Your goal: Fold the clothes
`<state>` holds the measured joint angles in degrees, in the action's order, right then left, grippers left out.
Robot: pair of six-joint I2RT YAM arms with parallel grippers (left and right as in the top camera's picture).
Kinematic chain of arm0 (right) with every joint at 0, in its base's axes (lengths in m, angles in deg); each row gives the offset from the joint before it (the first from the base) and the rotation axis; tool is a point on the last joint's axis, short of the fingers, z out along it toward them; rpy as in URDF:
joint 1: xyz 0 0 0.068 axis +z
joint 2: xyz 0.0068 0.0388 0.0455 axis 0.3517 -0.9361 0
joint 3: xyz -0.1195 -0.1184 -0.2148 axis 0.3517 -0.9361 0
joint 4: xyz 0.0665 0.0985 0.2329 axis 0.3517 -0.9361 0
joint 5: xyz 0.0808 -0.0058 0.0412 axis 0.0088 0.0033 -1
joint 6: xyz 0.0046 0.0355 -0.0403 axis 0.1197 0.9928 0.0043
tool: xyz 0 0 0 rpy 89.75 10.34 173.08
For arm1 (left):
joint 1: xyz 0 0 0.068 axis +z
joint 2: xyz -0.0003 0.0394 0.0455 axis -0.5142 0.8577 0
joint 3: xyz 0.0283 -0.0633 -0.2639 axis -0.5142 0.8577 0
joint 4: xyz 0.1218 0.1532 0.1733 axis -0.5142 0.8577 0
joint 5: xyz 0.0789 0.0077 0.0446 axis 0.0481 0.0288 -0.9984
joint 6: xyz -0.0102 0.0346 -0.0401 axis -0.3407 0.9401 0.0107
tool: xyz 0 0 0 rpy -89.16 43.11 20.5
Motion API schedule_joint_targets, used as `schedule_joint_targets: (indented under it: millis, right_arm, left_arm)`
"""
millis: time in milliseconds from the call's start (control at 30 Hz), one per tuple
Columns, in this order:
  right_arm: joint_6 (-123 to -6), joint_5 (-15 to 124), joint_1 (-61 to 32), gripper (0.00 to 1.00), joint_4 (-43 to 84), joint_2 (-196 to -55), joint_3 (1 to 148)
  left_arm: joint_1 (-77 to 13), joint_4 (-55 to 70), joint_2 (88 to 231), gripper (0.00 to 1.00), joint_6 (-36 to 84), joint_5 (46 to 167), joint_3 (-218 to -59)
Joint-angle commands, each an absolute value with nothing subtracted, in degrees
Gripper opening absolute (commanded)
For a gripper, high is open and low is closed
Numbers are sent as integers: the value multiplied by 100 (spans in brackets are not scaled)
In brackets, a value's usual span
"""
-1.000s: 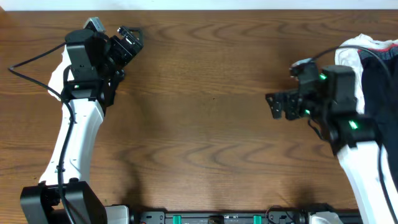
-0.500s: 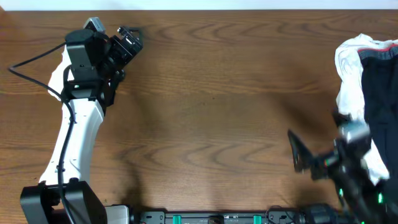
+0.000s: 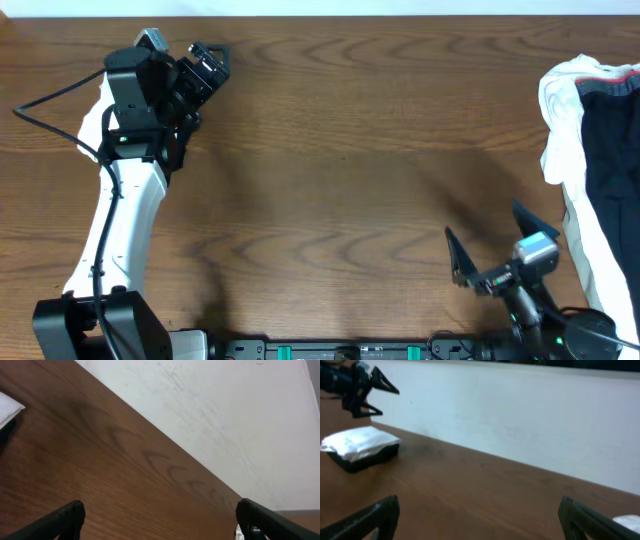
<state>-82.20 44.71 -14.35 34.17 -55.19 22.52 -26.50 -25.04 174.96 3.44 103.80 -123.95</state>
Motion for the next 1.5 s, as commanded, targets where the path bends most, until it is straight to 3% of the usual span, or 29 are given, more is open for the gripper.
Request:
schedule_joint_targets:
  millis: [0,367,1467]
  right_arm:
    - [-8236,4444,-1415,99,4112,-5473,1817]
    - [-7720,5638,-1415,99,5614,-5473,698]
    - [-7698,6208,-1415,99,4891,-5475,110]
  left_arm:
    - [-2652,-2521,17501,98,401,10332,-12404]
    - [-2652,-2521,17501,98,401,10332,-12404]
    - [-2652,-2521,17501,98,401,10332,-12404]
